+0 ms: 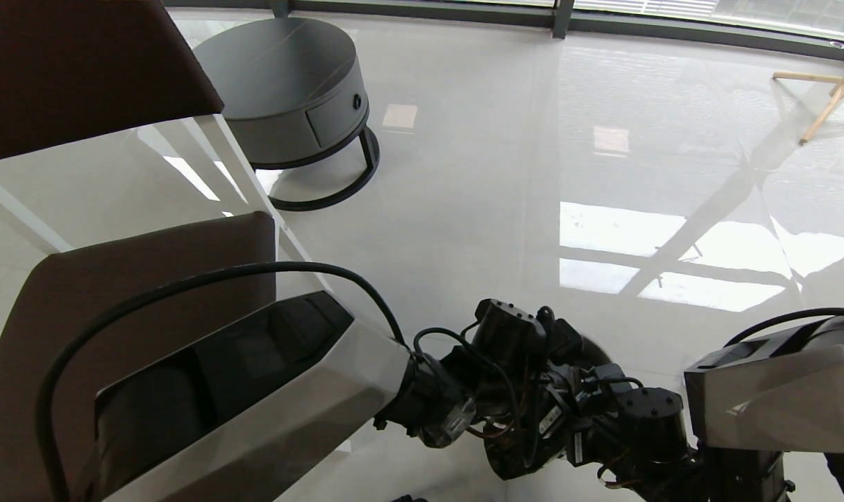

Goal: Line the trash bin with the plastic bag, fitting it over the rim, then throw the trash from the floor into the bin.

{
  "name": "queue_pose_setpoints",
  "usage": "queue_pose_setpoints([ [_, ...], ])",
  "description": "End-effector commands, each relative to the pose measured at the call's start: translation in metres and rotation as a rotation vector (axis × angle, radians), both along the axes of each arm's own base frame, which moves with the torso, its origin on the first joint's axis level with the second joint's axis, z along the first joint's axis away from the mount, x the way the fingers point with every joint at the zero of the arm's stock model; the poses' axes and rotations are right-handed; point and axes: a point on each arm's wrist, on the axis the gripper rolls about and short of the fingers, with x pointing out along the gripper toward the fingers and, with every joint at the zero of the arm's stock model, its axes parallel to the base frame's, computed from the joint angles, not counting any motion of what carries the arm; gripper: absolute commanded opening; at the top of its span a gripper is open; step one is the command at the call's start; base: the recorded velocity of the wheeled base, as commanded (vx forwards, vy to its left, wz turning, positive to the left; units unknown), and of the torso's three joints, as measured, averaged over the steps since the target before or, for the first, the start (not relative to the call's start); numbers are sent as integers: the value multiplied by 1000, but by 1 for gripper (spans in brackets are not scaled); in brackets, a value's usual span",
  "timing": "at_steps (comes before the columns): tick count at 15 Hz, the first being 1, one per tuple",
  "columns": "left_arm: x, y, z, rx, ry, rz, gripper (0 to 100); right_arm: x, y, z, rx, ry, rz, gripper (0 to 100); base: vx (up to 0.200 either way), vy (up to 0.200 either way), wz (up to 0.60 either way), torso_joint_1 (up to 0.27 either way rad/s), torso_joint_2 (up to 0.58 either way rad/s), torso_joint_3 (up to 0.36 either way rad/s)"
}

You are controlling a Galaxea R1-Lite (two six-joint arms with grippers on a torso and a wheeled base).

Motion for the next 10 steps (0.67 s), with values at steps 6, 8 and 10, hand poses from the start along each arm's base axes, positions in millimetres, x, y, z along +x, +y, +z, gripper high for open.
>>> queue_pose_setpoints([
  [6, -2, -12, 1, 9, -49, 59, 100, 3, -7, 5, 10, -13, -25, 0, 0, 0, 0, 0, 0, 0],
  [8, -1, -11, 1, 10, -50, 65, 100, 11, -21, 14, 23, -37, -72, 0, 0, 0, 0, 0, 0, 0],
  [10, 1, -9, 1, 12, -50, 72, 100, 15, -29, 19, 35, -51, -90, 0, 0, 0, 0, 0, 0, 0],
])
